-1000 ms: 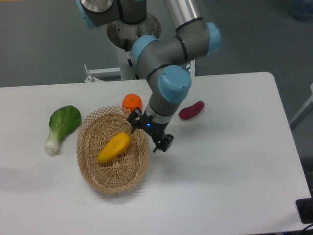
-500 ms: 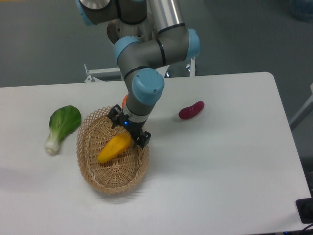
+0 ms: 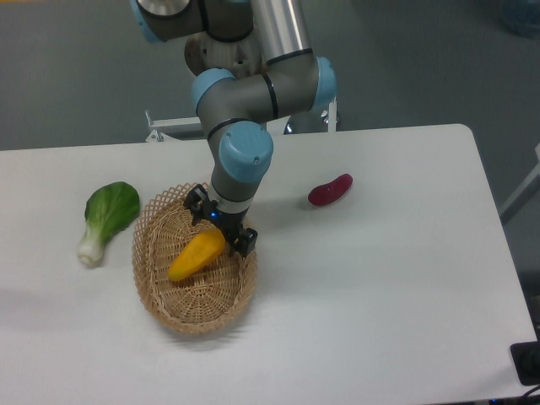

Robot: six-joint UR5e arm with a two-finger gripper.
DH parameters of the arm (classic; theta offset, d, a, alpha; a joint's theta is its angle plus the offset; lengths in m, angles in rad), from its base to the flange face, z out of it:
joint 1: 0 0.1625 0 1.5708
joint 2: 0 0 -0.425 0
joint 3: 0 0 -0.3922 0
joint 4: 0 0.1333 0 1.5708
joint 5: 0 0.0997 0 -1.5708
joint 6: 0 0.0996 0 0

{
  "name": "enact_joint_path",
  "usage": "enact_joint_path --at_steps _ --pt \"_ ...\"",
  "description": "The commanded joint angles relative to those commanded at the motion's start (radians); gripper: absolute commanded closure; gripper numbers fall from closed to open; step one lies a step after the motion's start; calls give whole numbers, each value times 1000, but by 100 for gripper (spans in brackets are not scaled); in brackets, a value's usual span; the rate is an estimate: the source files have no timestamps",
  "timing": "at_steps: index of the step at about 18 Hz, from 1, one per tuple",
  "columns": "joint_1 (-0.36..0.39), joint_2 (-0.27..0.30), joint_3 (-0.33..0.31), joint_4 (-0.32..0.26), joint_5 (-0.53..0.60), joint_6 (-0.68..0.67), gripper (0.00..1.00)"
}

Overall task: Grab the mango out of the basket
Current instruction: 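Lower the gripper onto the yellow mango and close on it, then lift the mango out of the basket and carry it away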

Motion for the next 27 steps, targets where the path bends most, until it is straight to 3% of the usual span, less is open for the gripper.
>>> enact_joint_path --at_steps 6,11,14,27 --pt "-11 -14 -23 43 2 0 3" --pt "-11 -9 -26 54 2 -12 72" --pt "-9 -3 -20 52 2 -15 95" --pt "41 26 64 9 61 -11 96"
